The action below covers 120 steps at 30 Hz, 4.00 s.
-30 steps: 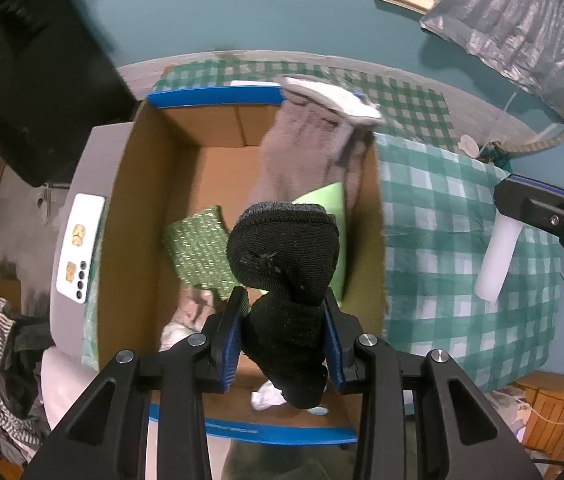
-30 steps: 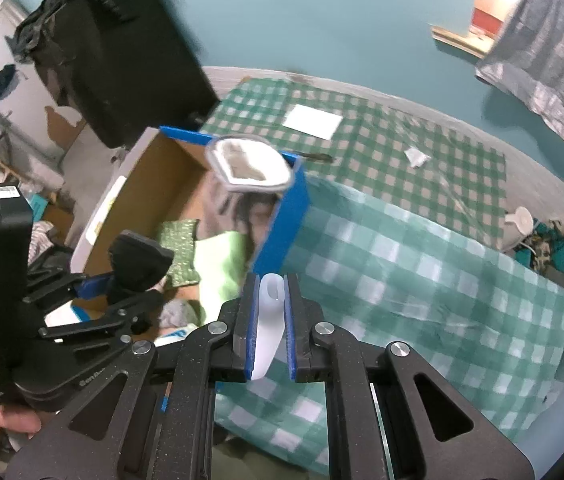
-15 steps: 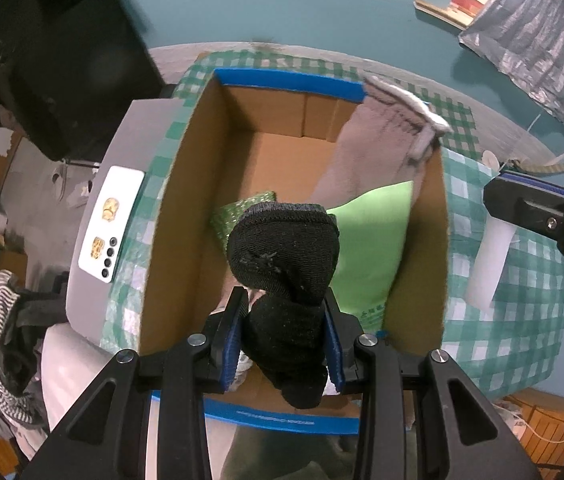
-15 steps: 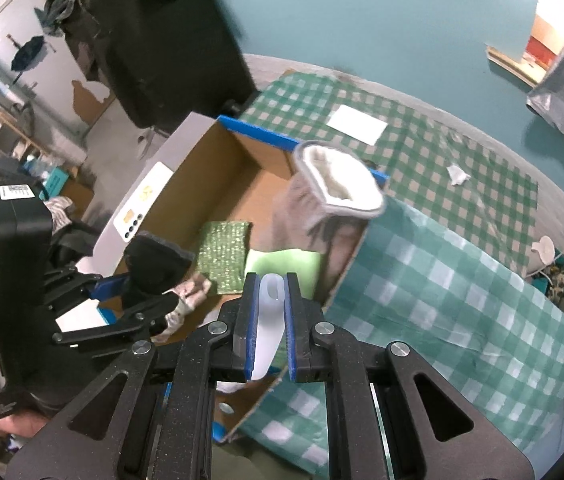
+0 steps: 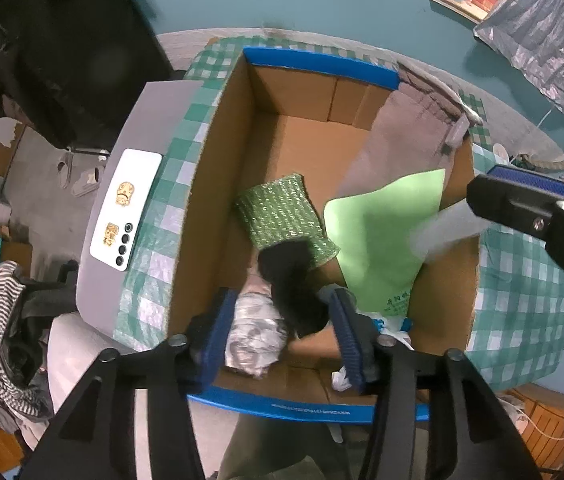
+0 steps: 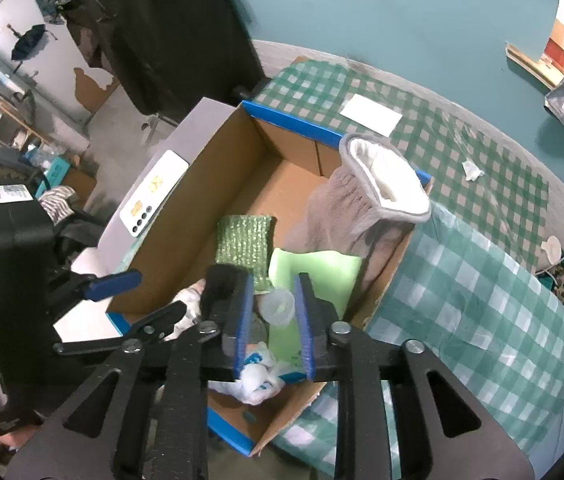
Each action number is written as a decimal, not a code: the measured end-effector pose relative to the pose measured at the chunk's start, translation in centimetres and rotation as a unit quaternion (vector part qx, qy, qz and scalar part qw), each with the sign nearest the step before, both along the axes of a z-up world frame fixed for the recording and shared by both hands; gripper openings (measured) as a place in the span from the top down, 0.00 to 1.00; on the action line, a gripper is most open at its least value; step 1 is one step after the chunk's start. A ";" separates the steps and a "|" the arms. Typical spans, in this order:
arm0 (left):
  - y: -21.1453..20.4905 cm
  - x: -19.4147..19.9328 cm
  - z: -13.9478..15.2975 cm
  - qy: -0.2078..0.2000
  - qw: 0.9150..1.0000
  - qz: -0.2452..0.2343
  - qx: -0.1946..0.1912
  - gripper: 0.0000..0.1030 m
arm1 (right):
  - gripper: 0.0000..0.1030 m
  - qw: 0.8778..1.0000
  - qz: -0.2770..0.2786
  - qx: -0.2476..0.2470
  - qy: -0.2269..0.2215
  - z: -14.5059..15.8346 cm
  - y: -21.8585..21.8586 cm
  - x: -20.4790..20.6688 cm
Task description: Organize soft objects
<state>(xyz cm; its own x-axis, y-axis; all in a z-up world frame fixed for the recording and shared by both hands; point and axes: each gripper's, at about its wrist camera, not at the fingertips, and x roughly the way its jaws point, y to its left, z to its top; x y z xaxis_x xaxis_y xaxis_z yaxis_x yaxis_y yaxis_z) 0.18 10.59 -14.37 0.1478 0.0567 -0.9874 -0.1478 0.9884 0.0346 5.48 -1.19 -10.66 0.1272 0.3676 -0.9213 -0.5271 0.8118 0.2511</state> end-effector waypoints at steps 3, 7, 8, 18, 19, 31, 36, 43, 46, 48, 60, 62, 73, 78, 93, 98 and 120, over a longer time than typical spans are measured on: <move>0.3 0.0 0.3 -0.004 1.000 -0.002 0.004 0.37 | 0.63 1.000 -0.006 -0.001 -0.002 0.0 0.0 -0.1; 0.5 0.0 0.5 -0.004 1.000 0.000 0.005 0.36 | 0.55 1.000 -0.019 -0.003 0.001 0.0 -0.3 0.0; 0.6 -0.1 0.5 -0.003 1.000 0.000 0.005 0.36 | 0.54 1.000 -0.022 -0.003 0.001 0.1 -0.4 0.0; 1.1 -0.5 1.6 -0.006 1.000 0.015 -0.004 0.34 | 0.46 0.998 -0.053 -0.011 -0.015 1.3 -2.2 0.1; 1.1 -0.6 1.8 -0.008 1.000 0.015 -0.006 0.32 | 0.45 0.998 -0.056 -0.014 -0.019 1.6 -2.4 0.0; 0.4 -1.1 5.7 -0.051 0.998 0.011 -0.018 0.22 | 0.40 0.991 -0.096 -0.040 -0.082 4.7 -4.4 -0.7; -0.3 -1.4 8.6 -0.092 0.996 0.001 -0.010 0.21 | 0.39 0.988 -0.112 -0.045 -0.101 6.2 -5.4 -0.9; -1.4 -1.6 11.7 -0.135 0.991 -0.007 -0.009 0.21 | 0.39 0.984 -0.129 -0.045 -0.117 7.6 -6.4 -1.6; -1.9 -1.8 12.5 -0.149 0.989 -0.011 -0.006 0.21 | 0.39 0.982 -0.133 -0.043 -0.123 8.2 -6.6 -1.8; -2.3 -1.9 12.9 -0.152 0.988 -0.018 -0.001 0.21 | 0.39 0.982 -0.137 -0.041 -0.124 8.5 -6.9 -2.0; -3.2 -2.0 14.6 -0.176 0.984 -0.025 0.017 0.21 | 0.39 0.976 -0.164 -0.035 -0.139 10.1 -8.7 -2.4; -3.2 -1.9 14.8 -0.177 0.984 -0.024 0.017 0.21 | 0.39 0.976 -0.166 -0.033 -0.140 10.3 -8.8 -2.5; -3.2 -1.8 15.3 -0.183 0.983 -0.022 0.016 0.21 | 0.39 0.975 -0.167 -0.031 -0.144 10.8 -9.2 -2.5; -3.2 -1.8 15.3 -0.183 0.983 -0.022 0.016 0.21 | 0.39 0.975 -0.166 -0.031 -0.143 10.9 -9.2 -2.4; -2.7 -2.0 15.5 -0.178 0.984 -0.016 0.017 0.21 | 0.39 0.976 -0.162 -0.031 -0.143 11.3 -8.9 -2.0; -2.7 -1.9 15.4 -0.178 0.984 -0.017 0.016 0.21 | 0.39 0.976 -0.161 -0.032 -0.143 11.3 -8.8 -2.0; -3.3 -2.2 15.1 -0.171 0.985 -0.015 0.016 0.21 | 0.39 0.977 -0.162 -0.033 -0.137 10.5 -9.2 -2.4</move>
<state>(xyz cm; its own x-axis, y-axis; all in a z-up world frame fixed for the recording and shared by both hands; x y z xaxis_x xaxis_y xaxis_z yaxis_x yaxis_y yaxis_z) -2.04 7.24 0.71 0.4732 0.0772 -0.8775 -0.1272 0.9917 0.0187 3.08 -10.34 -0.13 0.4725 0.2083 -0.8563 -0.2799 0.9568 0.0782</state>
